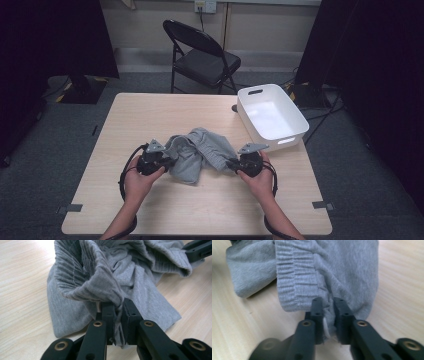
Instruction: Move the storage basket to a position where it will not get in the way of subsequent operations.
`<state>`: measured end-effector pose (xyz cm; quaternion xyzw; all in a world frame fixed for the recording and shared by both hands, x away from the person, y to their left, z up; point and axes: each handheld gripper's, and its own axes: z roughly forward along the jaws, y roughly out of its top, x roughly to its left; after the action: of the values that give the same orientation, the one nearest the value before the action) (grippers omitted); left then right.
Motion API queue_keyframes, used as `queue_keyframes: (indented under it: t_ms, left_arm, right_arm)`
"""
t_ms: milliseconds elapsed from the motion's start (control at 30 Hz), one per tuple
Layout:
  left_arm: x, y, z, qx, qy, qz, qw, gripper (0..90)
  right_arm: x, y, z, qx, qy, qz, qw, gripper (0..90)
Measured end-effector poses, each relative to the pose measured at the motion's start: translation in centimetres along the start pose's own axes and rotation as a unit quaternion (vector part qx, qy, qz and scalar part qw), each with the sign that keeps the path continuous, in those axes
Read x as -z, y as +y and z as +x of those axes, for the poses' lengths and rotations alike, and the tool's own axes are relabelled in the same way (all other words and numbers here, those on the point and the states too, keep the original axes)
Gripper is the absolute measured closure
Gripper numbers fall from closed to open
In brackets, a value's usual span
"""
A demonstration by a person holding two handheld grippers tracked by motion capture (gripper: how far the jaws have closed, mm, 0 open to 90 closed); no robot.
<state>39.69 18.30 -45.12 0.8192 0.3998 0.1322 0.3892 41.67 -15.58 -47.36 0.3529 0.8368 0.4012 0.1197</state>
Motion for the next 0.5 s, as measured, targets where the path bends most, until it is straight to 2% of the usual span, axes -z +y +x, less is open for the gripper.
queue_keyframes:
  t_ms: [67,100,200,233,300,367,467,500]
  left_arm:
    - [0.0,0.0,-0.1,0.001,-0.001,0.0,1.0,82.7]
    - [0.3,0.1,-0.3,-0.002,-0.001,0.002,1.0,82.9]
    - [0.8,0.3,-0.4,-0.009,0.002,0.0,1.0,83.3]
    - [1.0,0.4,-0.4,-0.007,0.004,-0.003,1.0,83.3]
    - [1.4,0.6,-0.2,-0.005,0.007,-0.011,0.9999,83.4]
    - [1.7,0.8,0.1,0.0,0.008,-0.015,0.9999,83.5]
    - [1.8,1.3,0.9,-0.001,0.013,-0.018,0.9998,83.5]
    - [1.7,1.5,1.2,0.001,0.02,-0.02,0.9996,83.5]
  right_arm:
    - [0.0,0.0,0.0,-0.005,-0.001,0.001,1.0,81.5]
    - [0.3,0.1,0.1,-0.016,0.012,-0.003,0.9998,82.5]
    - [1.2,0.3,0.1,-0.04,0.036,-0.033,0.998,83.2]
    - [1.6,0.4,0.1,-0.049,0.037,-0.04,0.9973,83.3]
    - [2.3,0.7,-0.2,-0.066,0.052,-0.064,0.9943,83.4]
    - [3.0,1.0,-0.7,-0.091,0.06,-0.088,0.9901,83.8]
    - [3.4,1.7,-1.6,-0.125,0.054,-0.113,0.9843,84.2]
    - [3.3,1.9,-2.0,-0.135,0.05,-0.119,0.9824,84.2]
